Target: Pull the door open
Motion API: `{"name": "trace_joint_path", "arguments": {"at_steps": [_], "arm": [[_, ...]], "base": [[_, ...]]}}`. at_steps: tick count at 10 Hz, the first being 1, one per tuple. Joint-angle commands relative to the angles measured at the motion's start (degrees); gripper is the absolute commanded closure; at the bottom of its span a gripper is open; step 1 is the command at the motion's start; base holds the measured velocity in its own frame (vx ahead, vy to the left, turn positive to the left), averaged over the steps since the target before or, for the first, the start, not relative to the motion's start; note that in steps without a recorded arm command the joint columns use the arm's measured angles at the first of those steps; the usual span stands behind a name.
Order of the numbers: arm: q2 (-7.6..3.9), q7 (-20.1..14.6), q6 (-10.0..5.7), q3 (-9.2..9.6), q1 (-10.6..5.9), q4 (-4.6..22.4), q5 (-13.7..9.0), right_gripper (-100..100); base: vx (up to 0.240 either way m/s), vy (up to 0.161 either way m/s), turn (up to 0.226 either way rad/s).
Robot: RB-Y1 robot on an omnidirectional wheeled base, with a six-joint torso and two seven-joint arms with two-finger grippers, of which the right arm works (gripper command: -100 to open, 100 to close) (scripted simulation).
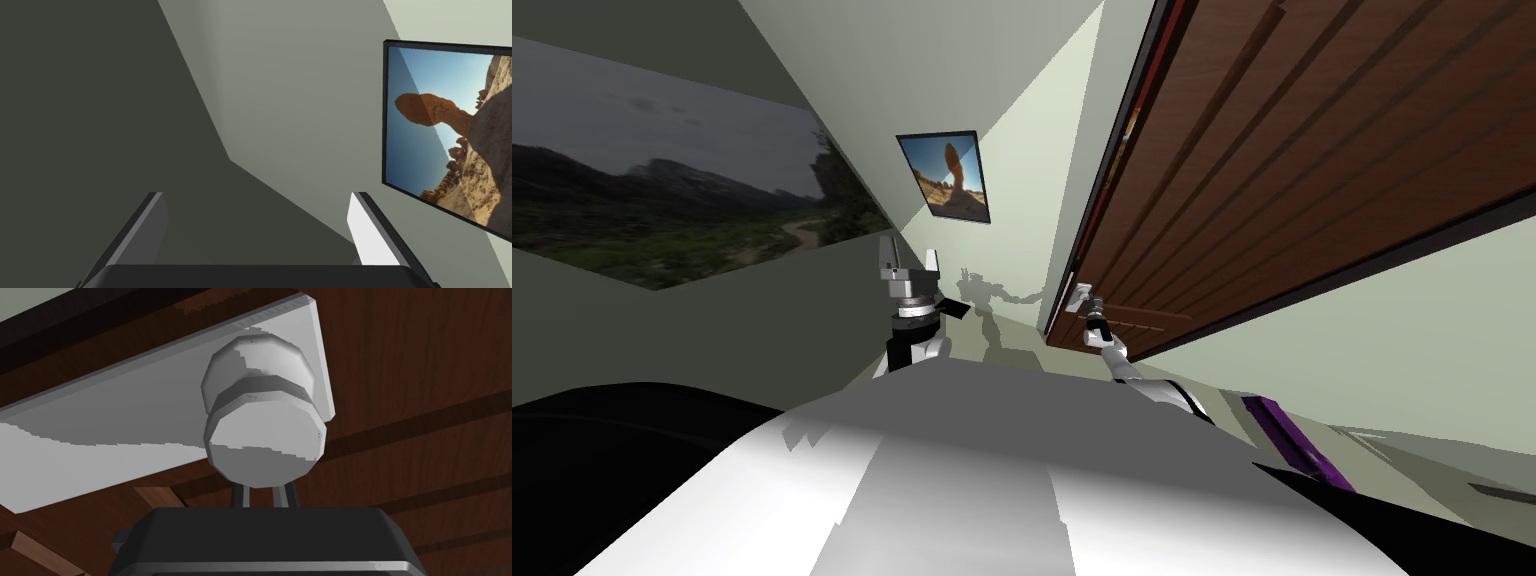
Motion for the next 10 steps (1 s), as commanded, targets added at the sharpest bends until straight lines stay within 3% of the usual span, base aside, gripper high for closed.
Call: {"name": "trace_joint_path", "arguments": {"at_steps": [1,4,7,8,9,10], "arm": [[0.44,-2.36,-0.56,0.81,-0.66,-0.39,-0.91,100],[0.04,-7.02,-0.36,1.52,-0.71,-0.22,-4.52,100],[0.04,-7.11,-0.36,1.52,-0.71,-0.22,-4.52,100],[-0.14,-9.47,-0.26,1.85,-0.74,-0.14,-6.23,100],[0.03,-9.98,0.42,1.31,-0.13,0.26,-6.88,-100],[0.39,-10.93,0.53,1.32,-0.15,0.06,-7.55,-100]], "base": [[-0.062,-0.05,0.1],[-0.045,-0.026,0.104],[-0.018,-0.012,0.008],[-0.026,-0.014,0.104],[-0.06,-0.05,0.016],[-0.085,-0.04,0.021]]}}
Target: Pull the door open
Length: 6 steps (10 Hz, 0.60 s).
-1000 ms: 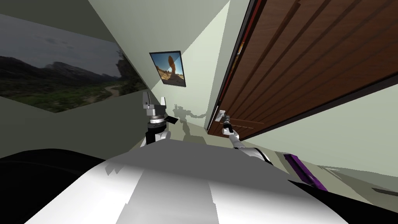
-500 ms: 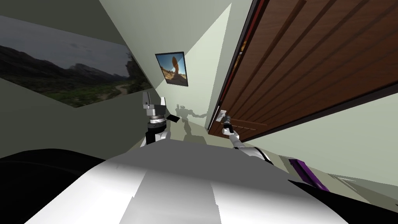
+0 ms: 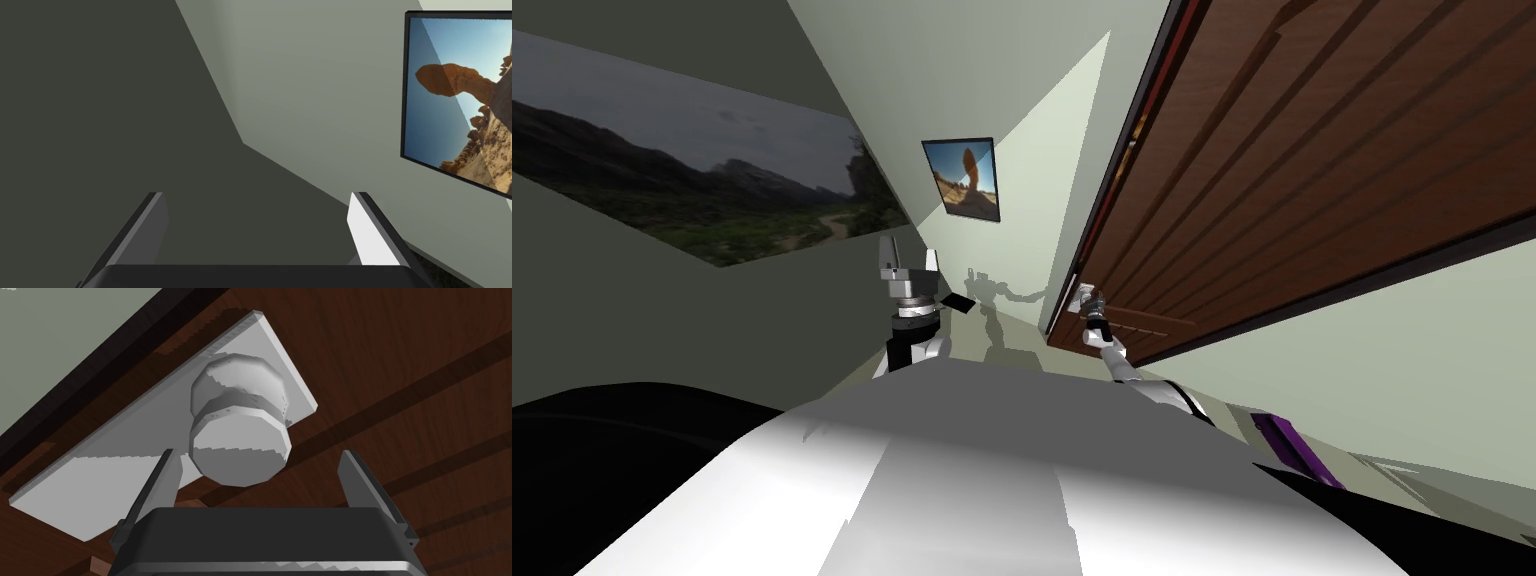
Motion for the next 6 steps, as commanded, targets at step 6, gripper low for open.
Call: {"name": "trace_joint_path", "arguments": {"at_steps": [6], "arm": [[3.41,-9.36,0.63,0.47,-0.78,-0.85,-6.18,-100]], "base": [[-0.095,-0.031,0.035]]}}
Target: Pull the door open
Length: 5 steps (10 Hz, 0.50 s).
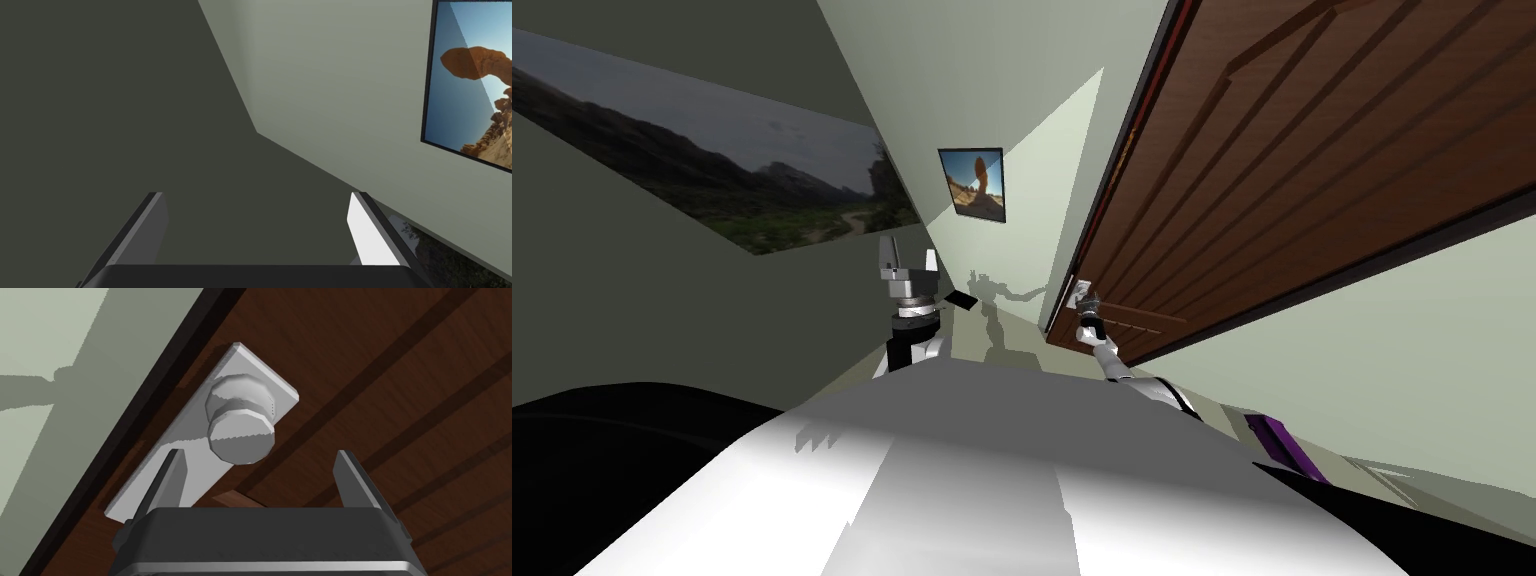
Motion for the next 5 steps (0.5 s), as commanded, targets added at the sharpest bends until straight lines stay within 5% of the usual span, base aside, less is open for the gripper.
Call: {"name": "trace_joint_path", "arguments": {"at_steps": [1,5], "arm": [[1.01,-2.75,0.47,0.0,0.07,-0.79,-1.89,-100],[2.89,-7.78,1.09,0.06,-0.03,-1.86,-5.41,-100]], "base": [[-0.087,-0.043,0.043],[-0.079,-0.039,0.027]]}}
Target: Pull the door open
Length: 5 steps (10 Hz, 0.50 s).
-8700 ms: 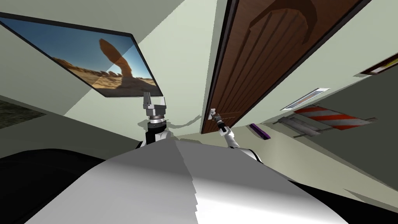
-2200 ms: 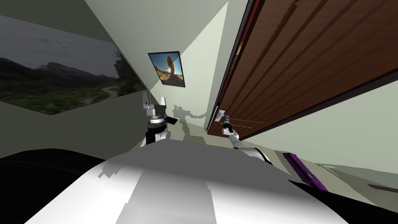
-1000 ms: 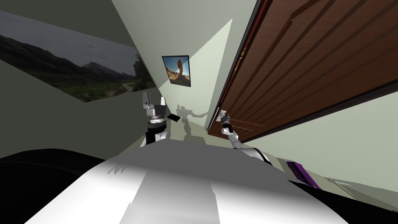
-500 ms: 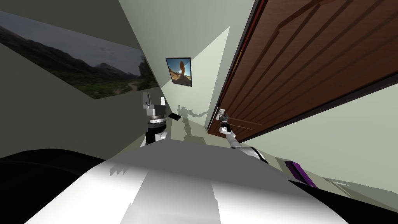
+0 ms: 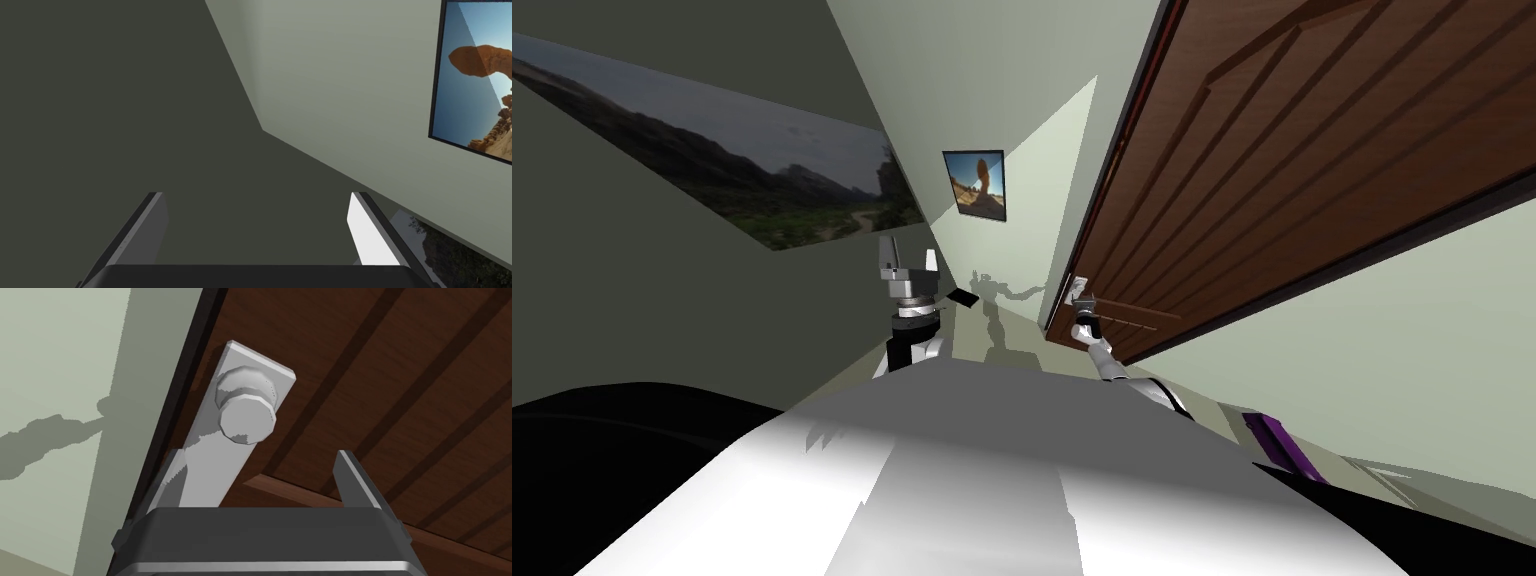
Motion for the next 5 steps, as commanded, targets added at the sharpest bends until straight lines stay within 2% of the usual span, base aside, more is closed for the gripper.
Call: {"name": "trace_joint_path", "arguments": {"at_steps": [1,5], "arm": [[0.9,-2.86,-0.15,0.23,-0.43,0.33,-1.68,-100],[3.06,-8.73,0.56,0.31,-0.55,-0.9,-5.73,-100]], "base": [[-0.078,-0.033,0.035],[-0.103,-0.049,0.035]]}}
